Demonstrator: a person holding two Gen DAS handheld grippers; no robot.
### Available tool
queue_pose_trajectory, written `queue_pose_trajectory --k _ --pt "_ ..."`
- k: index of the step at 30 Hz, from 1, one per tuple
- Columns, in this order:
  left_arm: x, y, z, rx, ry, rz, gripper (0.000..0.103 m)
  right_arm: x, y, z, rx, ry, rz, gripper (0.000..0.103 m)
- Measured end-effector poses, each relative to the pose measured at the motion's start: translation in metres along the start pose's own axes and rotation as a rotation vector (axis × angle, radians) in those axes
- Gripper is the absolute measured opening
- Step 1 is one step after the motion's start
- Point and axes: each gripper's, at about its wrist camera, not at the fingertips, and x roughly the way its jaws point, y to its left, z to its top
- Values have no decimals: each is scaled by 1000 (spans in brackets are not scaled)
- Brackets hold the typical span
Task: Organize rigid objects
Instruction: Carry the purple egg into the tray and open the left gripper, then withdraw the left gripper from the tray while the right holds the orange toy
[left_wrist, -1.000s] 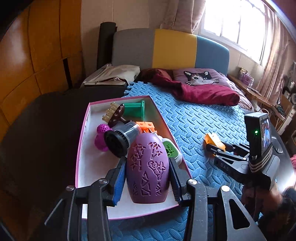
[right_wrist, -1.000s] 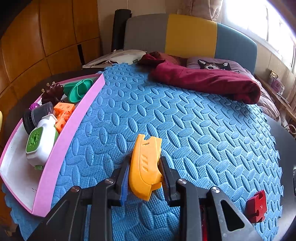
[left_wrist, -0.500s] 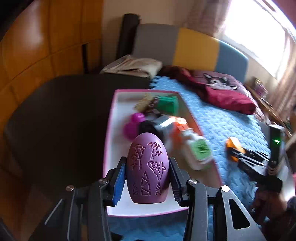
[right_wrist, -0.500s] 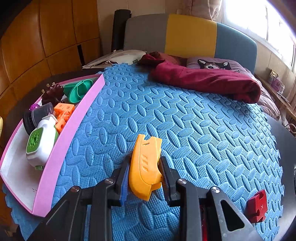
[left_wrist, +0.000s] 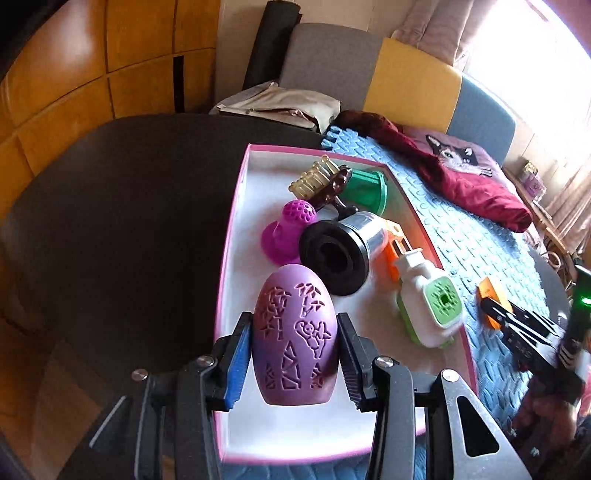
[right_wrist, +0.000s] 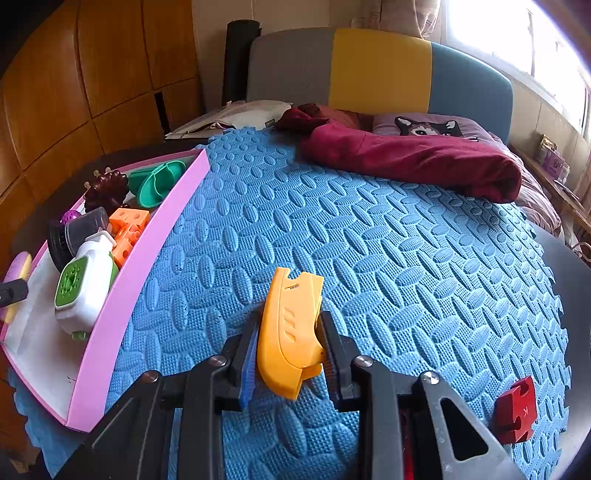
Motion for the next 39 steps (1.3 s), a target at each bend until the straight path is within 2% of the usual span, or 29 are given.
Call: queue_pose_trajectory --k 6,8,11,14,19,30,39 --pt "28 -1 18 24 5 53 44 0 0 0 0 0 0 29" --pt "36 0 20 28 27 45 45 0 0 0 2 0 2 29" --pt "36 1 18 31 17 59 47 0 1 0 0 0 -1 29" --pt "27 -3 15 59 -20 84 50 0 0 0 2 0 2 29" --pt "9 -9 12 83 -78 108 61 0 0 0 2 0 2 29" --pt "-42 -14 7 77 -180 103 63 -1 1 0 -2 0 -4 29" --pt "-69 -7 1 69 -241 141 67 -1 2 -1 -9 -1 -13 29"
